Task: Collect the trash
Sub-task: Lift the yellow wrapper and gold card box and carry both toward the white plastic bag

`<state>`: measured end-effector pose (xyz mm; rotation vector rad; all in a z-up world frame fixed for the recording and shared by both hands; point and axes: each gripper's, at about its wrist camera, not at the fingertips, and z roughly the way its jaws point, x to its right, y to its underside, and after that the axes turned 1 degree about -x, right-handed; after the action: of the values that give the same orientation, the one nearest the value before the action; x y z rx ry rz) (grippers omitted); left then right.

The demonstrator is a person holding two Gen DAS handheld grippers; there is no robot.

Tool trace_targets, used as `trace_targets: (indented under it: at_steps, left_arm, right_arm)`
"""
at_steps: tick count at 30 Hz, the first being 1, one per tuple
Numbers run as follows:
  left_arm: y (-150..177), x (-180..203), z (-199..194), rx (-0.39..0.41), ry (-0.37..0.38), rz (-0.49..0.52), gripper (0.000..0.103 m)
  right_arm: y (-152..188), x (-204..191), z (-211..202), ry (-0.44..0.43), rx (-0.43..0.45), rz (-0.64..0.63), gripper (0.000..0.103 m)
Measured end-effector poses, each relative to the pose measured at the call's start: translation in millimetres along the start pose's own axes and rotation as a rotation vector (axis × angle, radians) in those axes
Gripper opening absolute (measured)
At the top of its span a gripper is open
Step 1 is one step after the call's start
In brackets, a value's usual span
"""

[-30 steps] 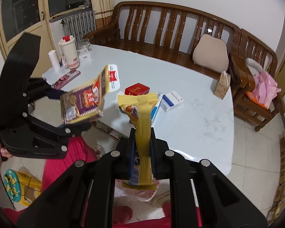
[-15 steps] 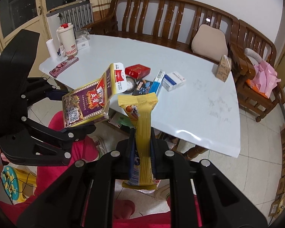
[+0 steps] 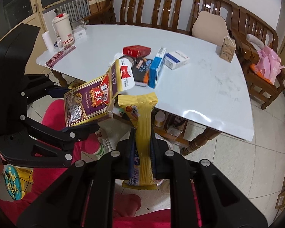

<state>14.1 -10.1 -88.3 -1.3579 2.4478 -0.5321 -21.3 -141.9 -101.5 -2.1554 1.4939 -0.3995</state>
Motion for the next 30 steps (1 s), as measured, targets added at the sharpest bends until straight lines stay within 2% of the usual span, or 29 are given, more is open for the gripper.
trace_targets:
  at_steps: [15, 23, 30]
  left_arm:
    - [5.5, -7.6, 25.3, -0.032, 0.055, -0.042, 0.067]
    - [12.3, -9.2, 42.2, -0.067, 0.093, -0.062, 0.067]
    - [26.9, -9.0, 76.3, -0.130, 0.121, -0.093, 0.067]
  right_arm:
    - [7.5, 19.8, 26.3, -0.016, -0.038, 0.050, 0.014]
    - [13.6, 23.2, 41.9, -0.029, -0.065, 0.063, 0.014]
    - [24.9, 28.3, 69.6, -0.035, -0.111, 0.089, 0.014]
